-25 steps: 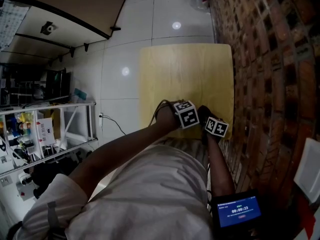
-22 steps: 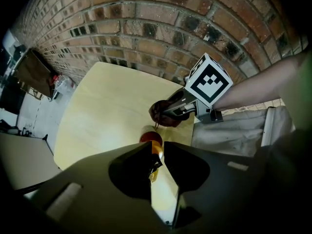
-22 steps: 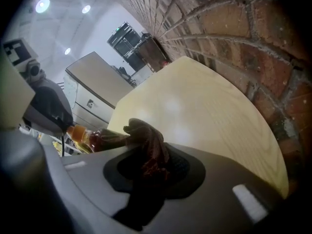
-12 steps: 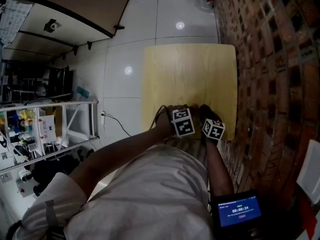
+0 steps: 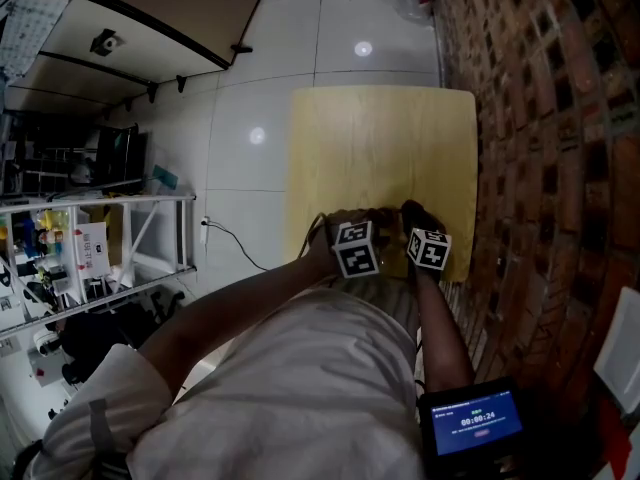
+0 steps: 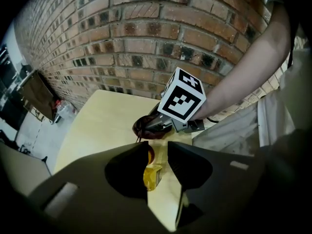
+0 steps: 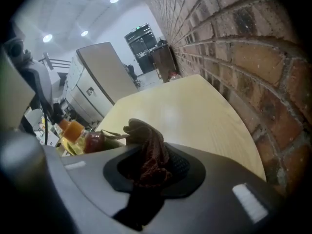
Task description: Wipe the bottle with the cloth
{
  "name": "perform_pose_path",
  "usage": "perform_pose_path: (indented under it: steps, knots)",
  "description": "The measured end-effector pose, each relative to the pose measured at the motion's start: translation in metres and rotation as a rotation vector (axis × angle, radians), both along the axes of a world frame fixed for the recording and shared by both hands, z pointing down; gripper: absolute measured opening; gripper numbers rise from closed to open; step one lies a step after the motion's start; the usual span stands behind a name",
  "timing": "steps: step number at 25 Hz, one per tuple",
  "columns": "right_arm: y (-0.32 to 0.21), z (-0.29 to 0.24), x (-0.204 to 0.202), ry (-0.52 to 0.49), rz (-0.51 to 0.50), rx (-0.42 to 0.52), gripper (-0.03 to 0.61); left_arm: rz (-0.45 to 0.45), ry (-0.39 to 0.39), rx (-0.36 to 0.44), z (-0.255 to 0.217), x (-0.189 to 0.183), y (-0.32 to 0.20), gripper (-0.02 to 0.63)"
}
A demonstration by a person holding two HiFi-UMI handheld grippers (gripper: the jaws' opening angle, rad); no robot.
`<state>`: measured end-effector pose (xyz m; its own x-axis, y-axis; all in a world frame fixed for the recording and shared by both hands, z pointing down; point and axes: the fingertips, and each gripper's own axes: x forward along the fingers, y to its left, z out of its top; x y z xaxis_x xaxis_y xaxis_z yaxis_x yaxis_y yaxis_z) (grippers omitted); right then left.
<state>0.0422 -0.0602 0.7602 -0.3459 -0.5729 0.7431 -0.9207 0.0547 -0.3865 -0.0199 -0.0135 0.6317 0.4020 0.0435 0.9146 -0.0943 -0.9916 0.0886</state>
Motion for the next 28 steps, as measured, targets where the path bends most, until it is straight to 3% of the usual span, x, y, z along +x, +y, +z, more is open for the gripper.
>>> perform_pose_path:
  steps: [7,15,20,24,28]
  knots:
    - [-0.017,0.006,0.002,0.063,-0.081,0.000,0.087,-0.068,0.015,0.139,-0.006,-0.035,-0.035,0.217]
    - [-0.023,0.005,-0.004,0.068,-0.132,-0.016,0.087,-0.210,0.051,0.112,0.001,-0.060,-0.063,0.222]
    - [-0.021,-0.005,-0.016,0.060,-0.148,-0.003,0.087,-0.362,0.018,0.015,0.031,-0.091,-0.066,0.216]
    - [-0.021,-0.020,-0.015,0.032,-0.112,0.021,0.087,-0.570,0.001,-0.110,0.062,-0.123,-0.068,0.212]
    - [-0.012,-0.037,-0.011,-0.016,-0.059,0.051,0.087,-0.703,0.091,-0.207,0.068,-0.126,-0.062,0.197]
